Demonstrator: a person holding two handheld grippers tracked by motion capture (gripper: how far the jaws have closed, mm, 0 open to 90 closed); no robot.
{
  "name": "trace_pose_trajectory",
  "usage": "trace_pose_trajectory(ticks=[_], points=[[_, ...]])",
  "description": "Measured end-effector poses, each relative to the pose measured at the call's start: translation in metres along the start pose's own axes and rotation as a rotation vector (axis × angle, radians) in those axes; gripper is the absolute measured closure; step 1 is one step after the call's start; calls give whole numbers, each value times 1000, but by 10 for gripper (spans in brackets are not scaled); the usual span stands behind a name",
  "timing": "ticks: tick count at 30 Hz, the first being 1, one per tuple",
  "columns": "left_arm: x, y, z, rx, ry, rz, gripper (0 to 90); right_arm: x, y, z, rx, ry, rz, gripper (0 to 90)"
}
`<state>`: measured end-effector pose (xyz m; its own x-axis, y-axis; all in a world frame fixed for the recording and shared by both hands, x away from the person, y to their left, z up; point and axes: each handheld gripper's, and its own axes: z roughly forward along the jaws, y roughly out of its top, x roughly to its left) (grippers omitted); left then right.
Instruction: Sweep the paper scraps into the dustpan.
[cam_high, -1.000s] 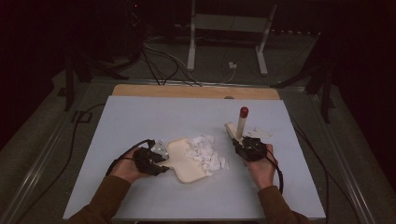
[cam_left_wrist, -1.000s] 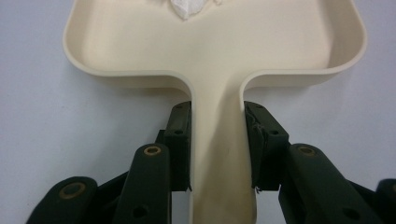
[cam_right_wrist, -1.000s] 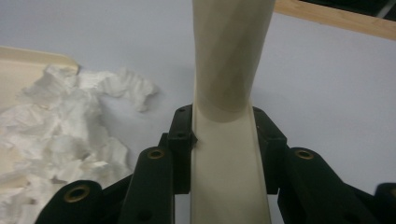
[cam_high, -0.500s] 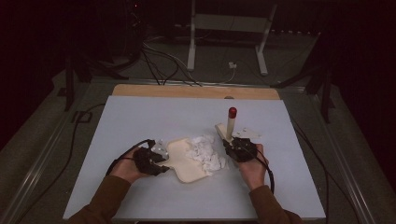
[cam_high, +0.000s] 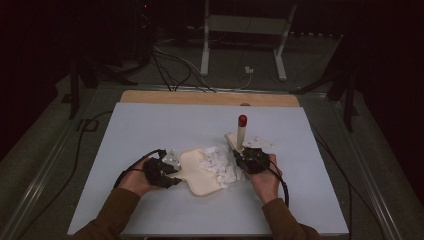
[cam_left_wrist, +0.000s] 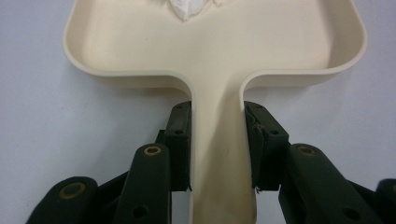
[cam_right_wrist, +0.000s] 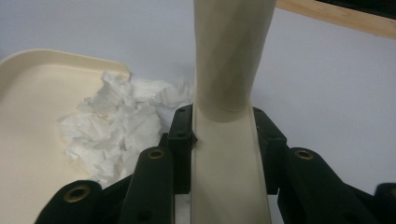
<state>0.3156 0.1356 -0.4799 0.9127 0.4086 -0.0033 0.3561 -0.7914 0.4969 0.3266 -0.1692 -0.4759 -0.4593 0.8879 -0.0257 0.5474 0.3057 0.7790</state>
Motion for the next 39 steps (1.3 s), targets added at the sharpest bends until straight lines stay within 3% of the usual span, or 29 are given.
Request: trace_pose_trajectory(ticks=[19,39], points=[[-1,2,2,-1,-1,10,663,13,3,3,-4,20,5,669],[-2,4,3,-4,-5,8,663,34,7,6,1,59,-34,669]])
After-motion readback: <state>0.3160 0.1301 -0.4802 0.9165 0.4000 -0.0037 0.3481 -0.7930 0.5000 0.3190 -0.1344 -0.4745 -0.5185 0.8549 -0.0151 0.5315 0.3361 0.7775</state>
